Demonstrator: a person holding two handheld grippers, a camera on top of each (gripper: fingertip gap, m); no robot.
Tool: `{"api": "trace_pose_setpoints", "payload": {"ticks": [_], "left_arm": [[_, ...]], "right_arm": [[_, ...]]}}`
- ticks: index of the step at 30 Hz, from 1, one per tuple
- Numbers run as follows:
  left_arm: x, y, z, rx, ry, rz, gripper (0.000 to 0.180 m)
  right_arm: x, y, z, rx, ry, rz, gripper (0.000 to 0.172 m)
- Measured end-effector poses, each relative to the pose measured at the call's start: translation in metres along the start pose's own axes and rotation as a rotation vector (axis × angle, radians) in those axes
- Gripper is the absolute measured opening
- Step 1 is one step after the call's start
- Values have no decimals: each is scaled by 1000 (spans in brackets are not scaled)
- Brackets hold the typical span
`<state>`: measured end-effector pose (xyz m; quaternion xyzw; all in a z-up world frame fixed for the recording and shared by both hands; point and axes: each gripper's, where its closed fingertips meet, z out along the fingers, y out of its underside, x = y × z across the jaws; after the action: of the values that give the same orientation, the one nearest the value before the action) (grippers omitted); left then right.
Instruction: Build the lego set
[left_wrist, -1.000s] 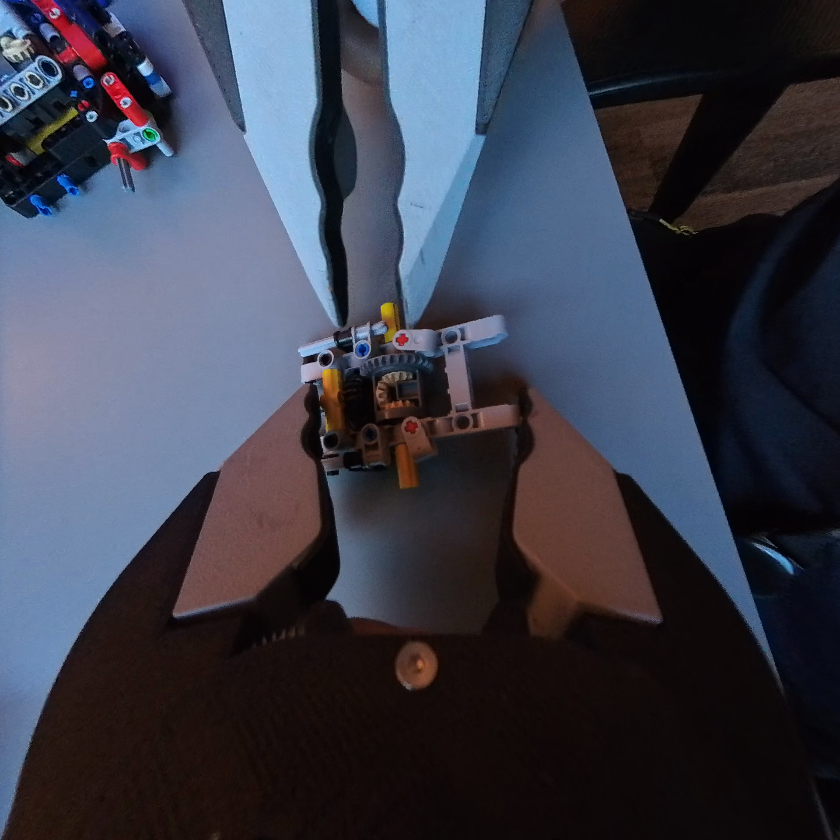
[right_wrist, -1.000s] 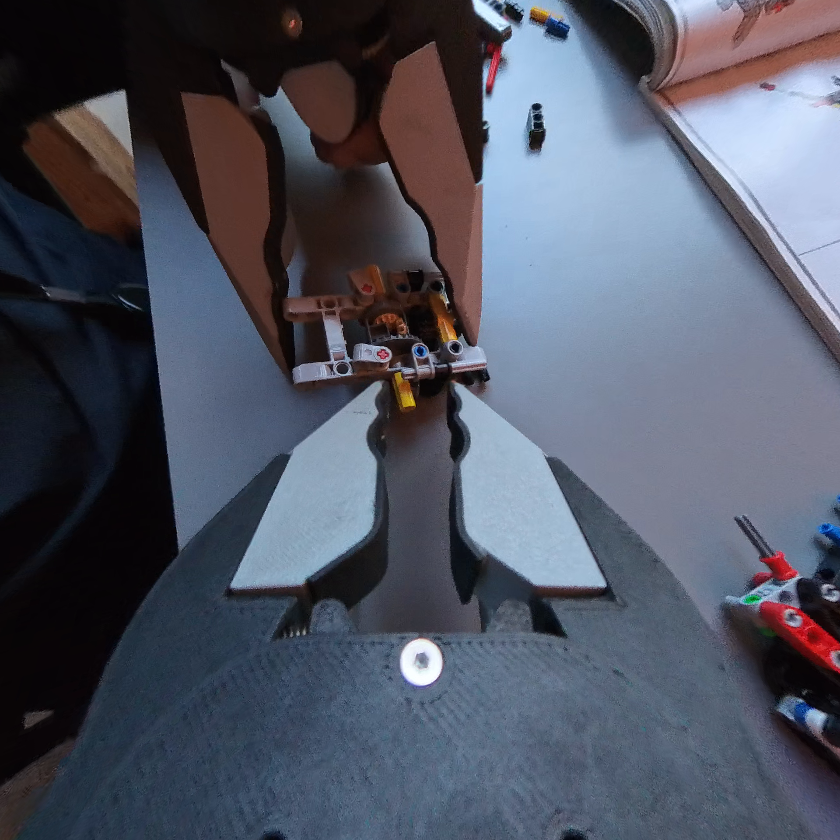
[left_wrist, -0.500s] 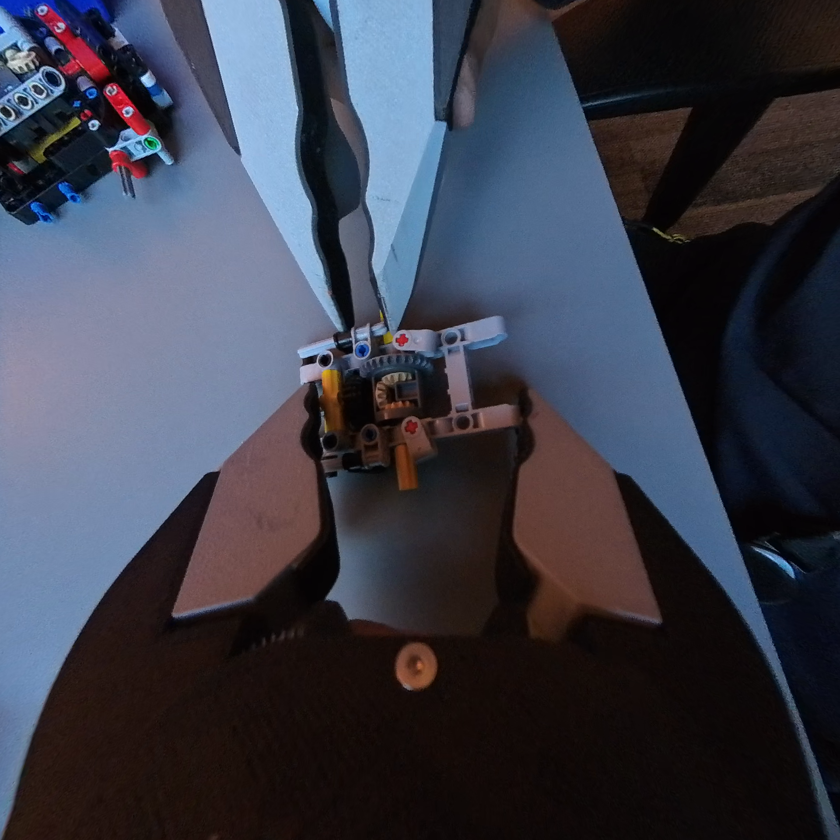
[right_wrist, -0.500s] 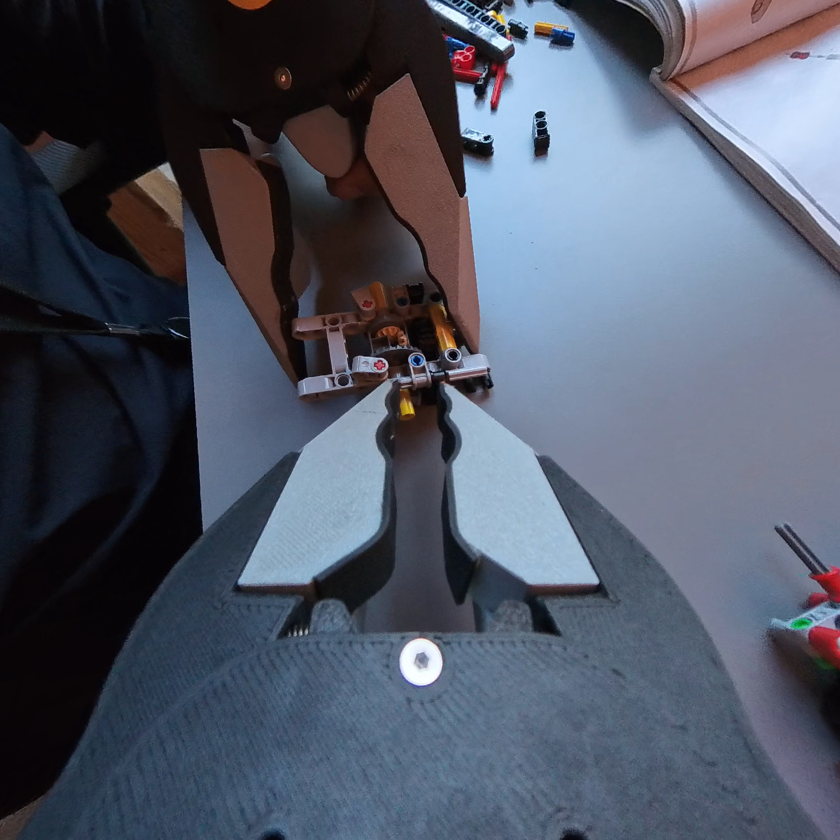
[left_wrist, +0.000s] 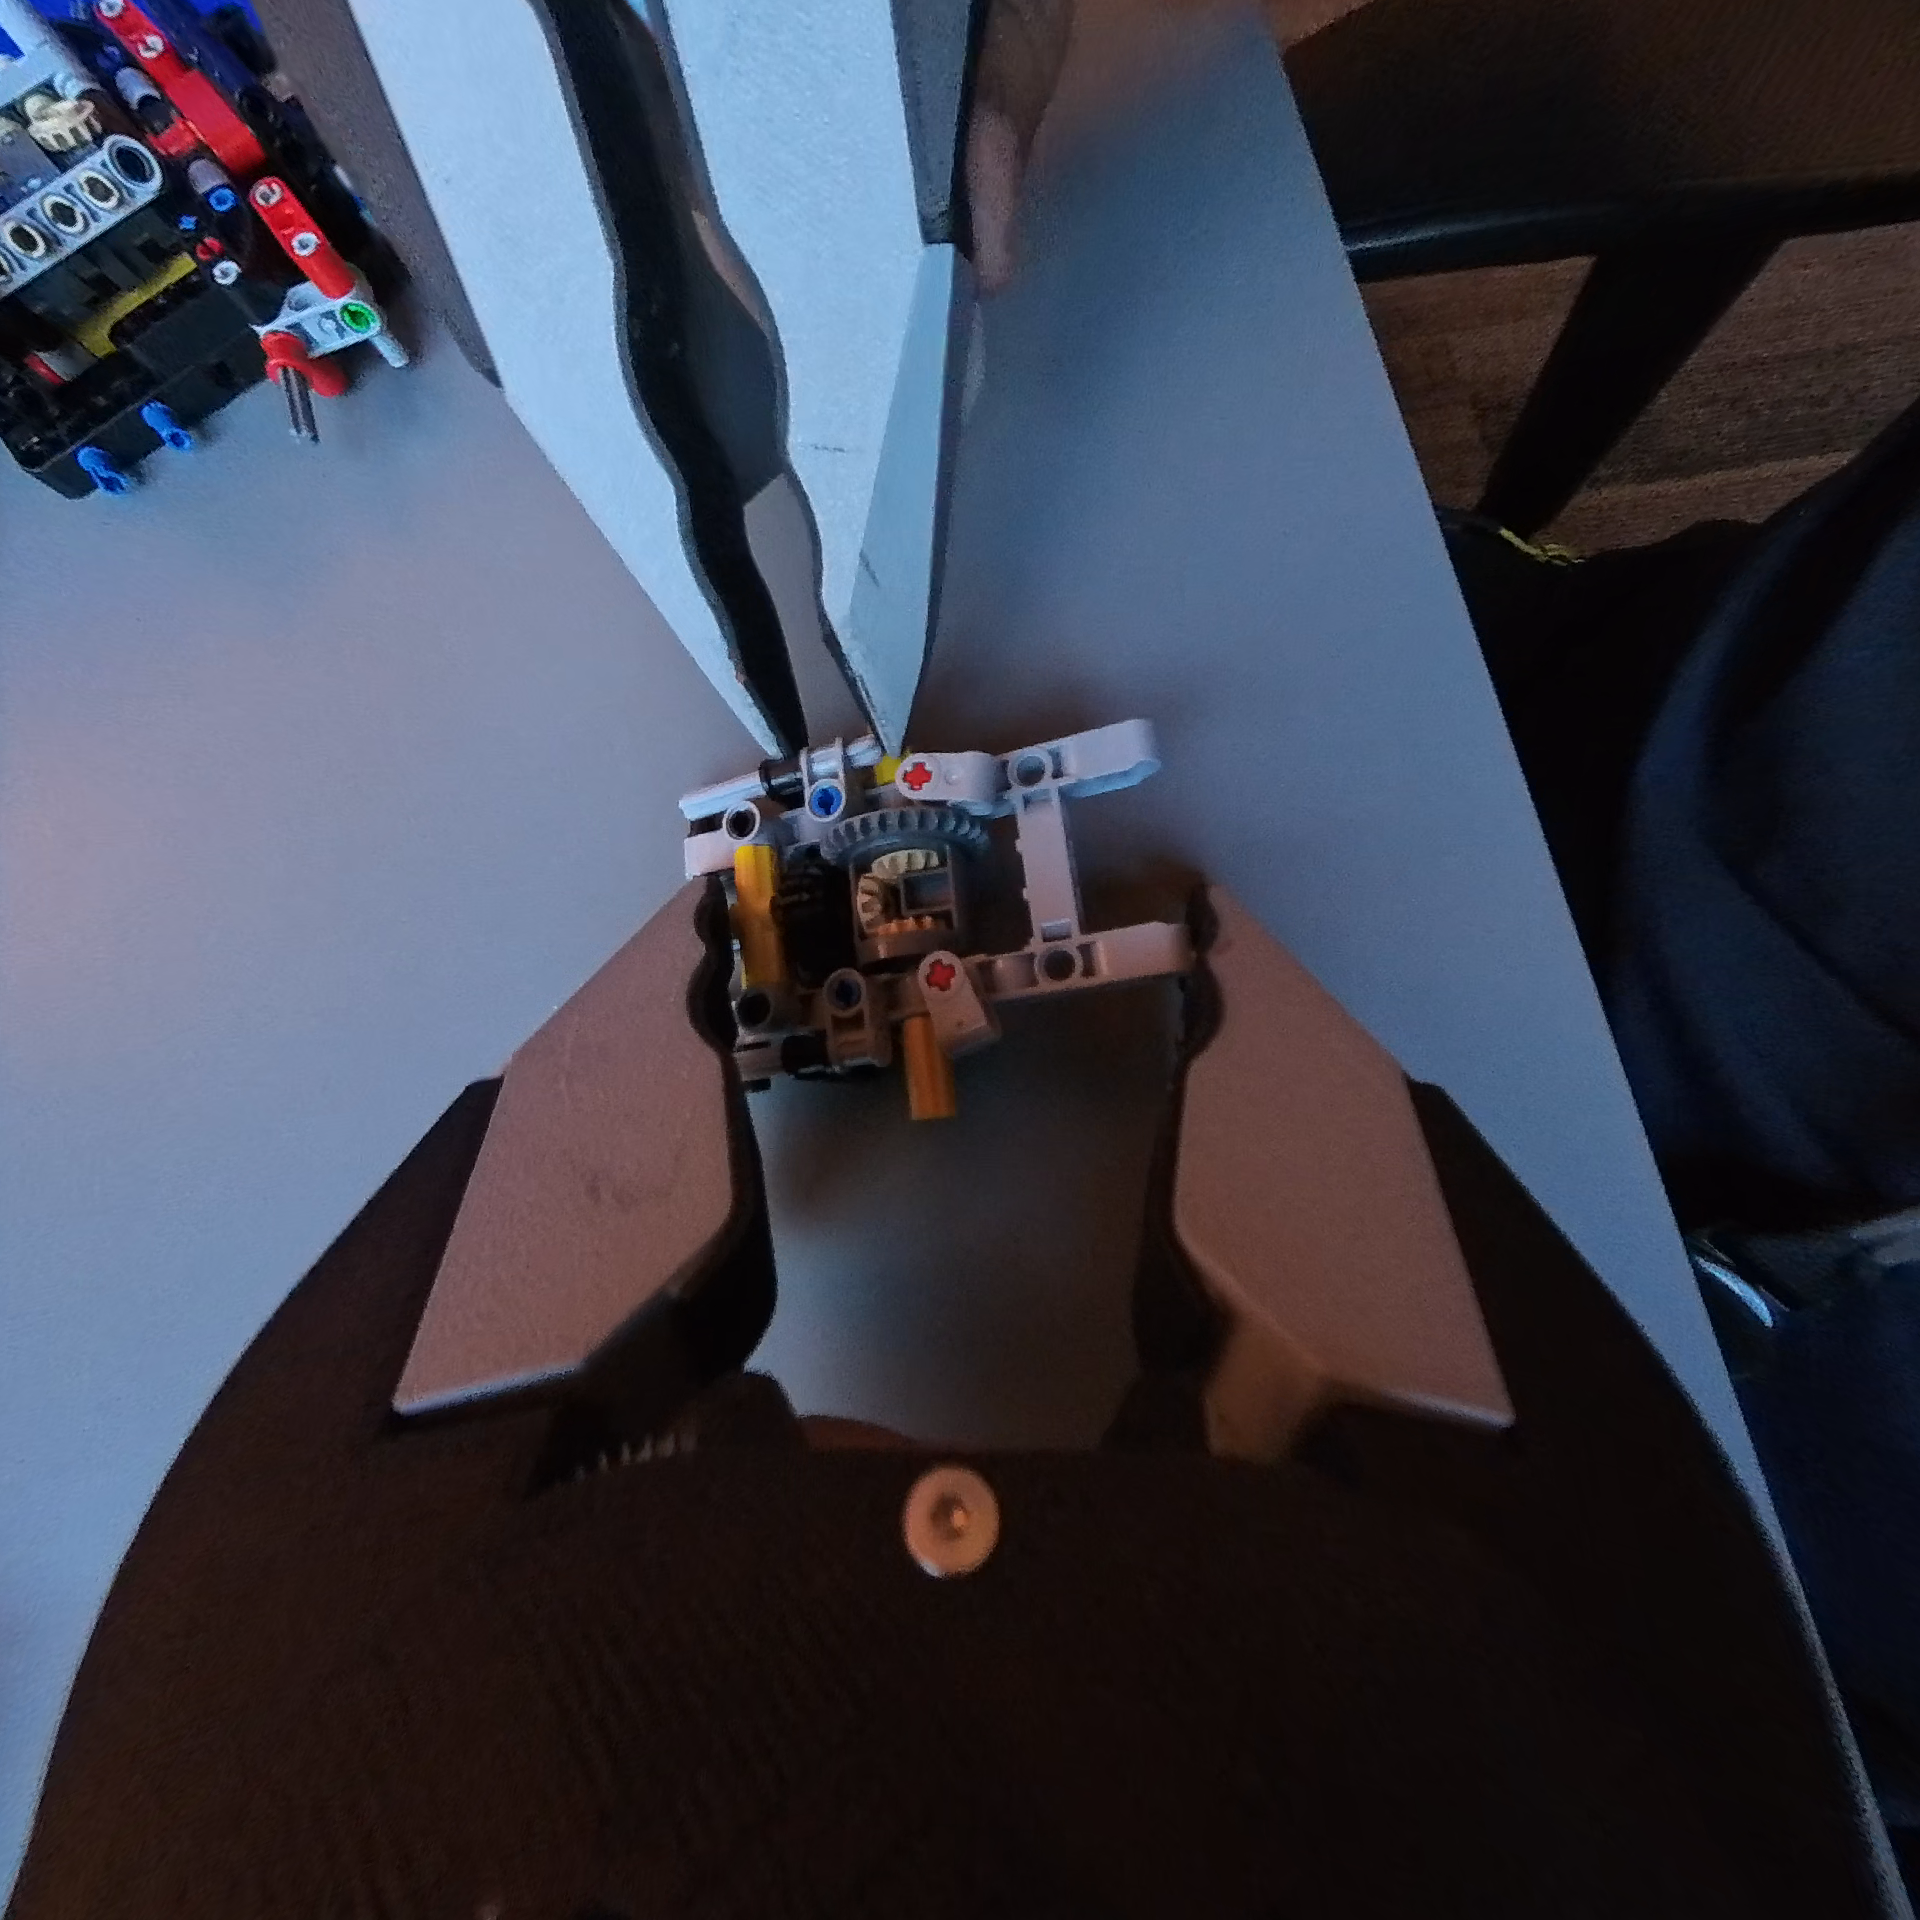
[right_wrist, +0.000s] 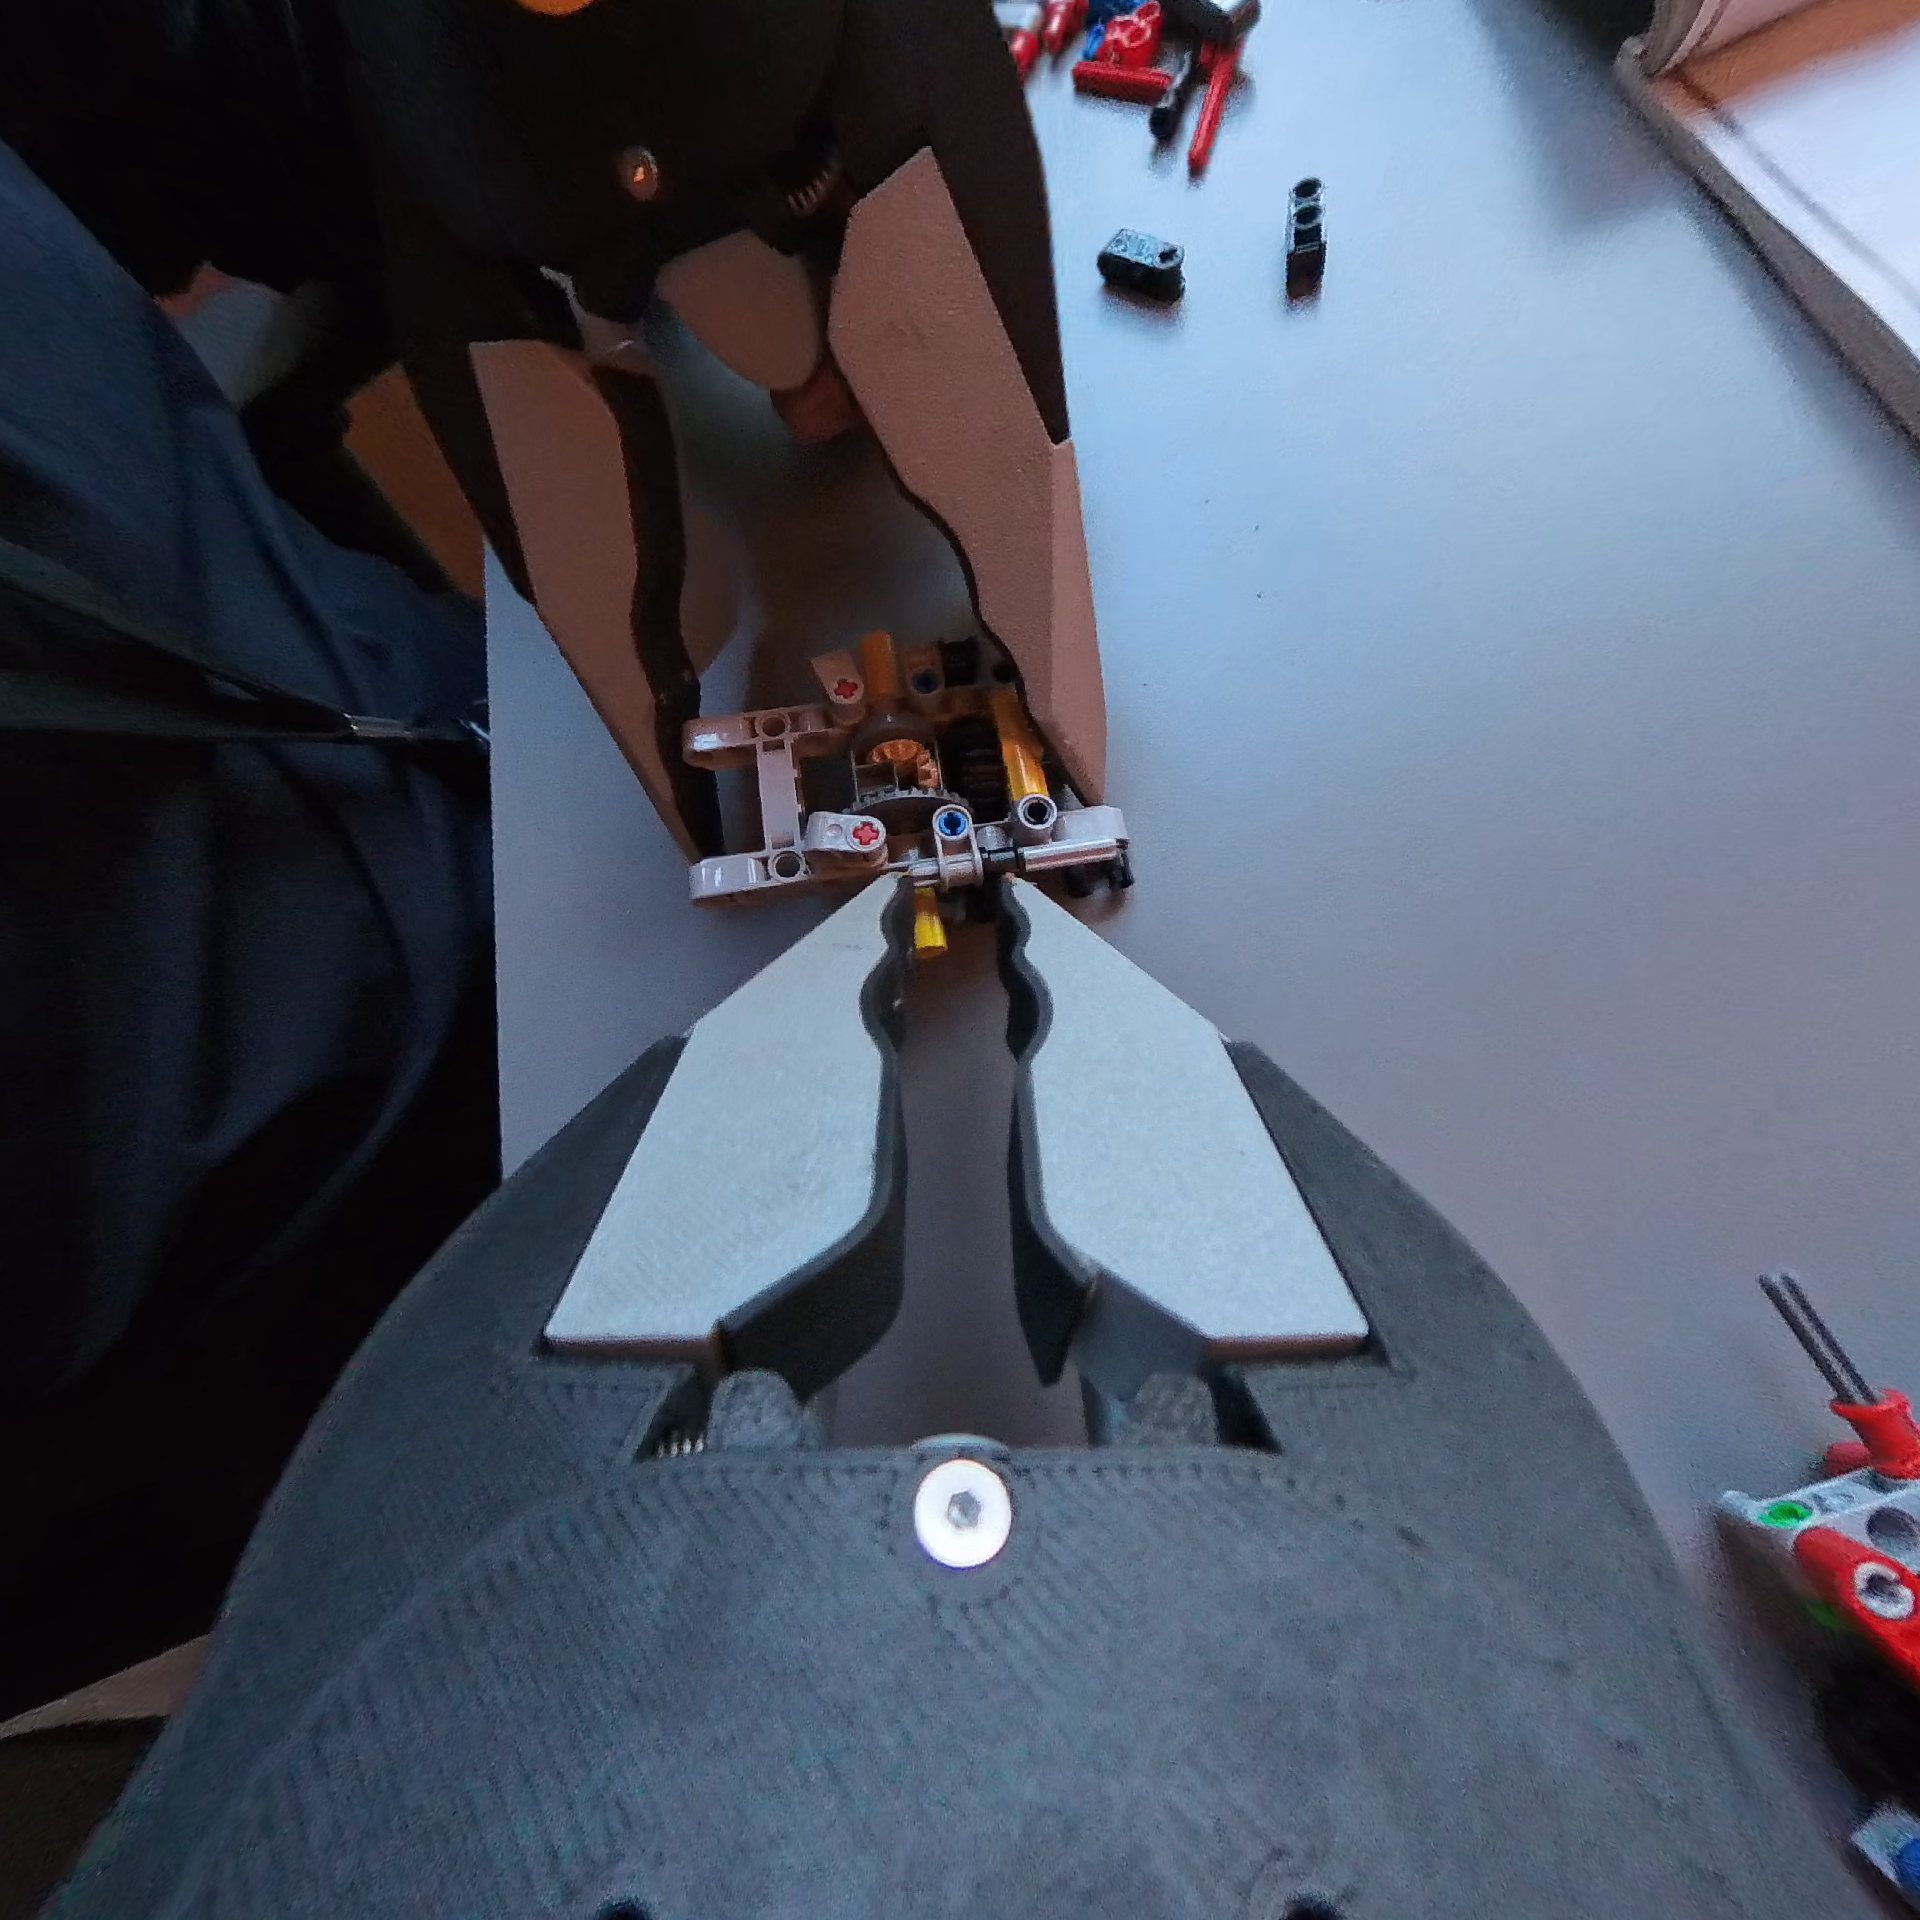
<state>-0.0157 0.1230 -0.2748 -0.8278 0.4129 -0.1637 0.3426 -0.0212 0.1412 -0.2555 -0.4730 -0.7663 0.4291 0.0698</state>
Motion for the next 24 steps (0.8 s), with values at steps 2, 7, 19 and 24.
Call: {"api": "trace_pose_setpoints", "payload": {"ticks": [2, 7, 19, 24], "left_arm": [[-1, 0, 0, -3, -9, -13, 85], [-1, 0, 0, 8, -20, -26, 85], [-5, 2, -1, 18, -53, -64, 85], [-7, 4, -3, 17, -58, -74, 85]], "right_arm": [[1, -1, 0, -14, 3, 23, 12], [2, -1, 1, -77, 45, -13, 12], [5, -2, 3, -204, -7, -28, 10], [8, -4, 5, -213, -7, -31, 9]]}}
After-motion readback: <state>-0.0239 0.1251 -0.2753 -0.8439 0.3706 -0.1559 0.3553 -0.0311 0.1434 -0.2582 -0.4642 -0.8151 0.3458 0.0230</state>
